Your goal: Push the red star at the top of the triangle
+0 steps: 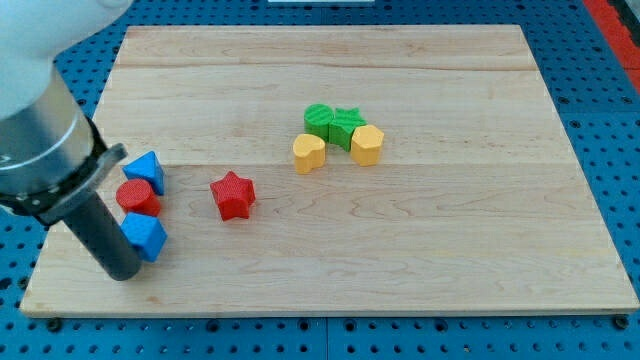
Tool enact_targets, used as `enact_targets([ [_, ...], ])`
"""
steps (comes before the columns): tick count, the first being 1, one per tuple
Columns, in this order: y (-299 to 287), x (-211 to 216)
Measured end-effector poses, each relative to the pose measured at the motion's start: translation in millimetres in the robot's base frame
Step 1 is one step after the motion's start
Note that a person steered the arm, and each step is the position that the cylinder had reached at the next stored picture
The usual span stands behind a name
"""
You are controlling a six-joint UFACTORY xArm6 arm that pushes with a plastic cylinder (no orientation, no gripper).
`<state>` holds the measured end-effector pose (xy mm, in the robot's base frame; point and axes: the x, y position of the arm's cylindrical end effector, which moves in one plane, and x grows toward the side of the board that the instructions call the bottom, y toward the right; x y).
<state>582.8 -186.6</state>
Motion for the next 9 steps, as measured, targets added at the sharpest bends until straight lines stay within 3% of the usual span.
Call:
enact_targets([
  [1,61,4],
  [2,95,-27],
  [5,75,-111],
  [6,120,-107],
  [7,128,-125],
  [9,51,-159],
])
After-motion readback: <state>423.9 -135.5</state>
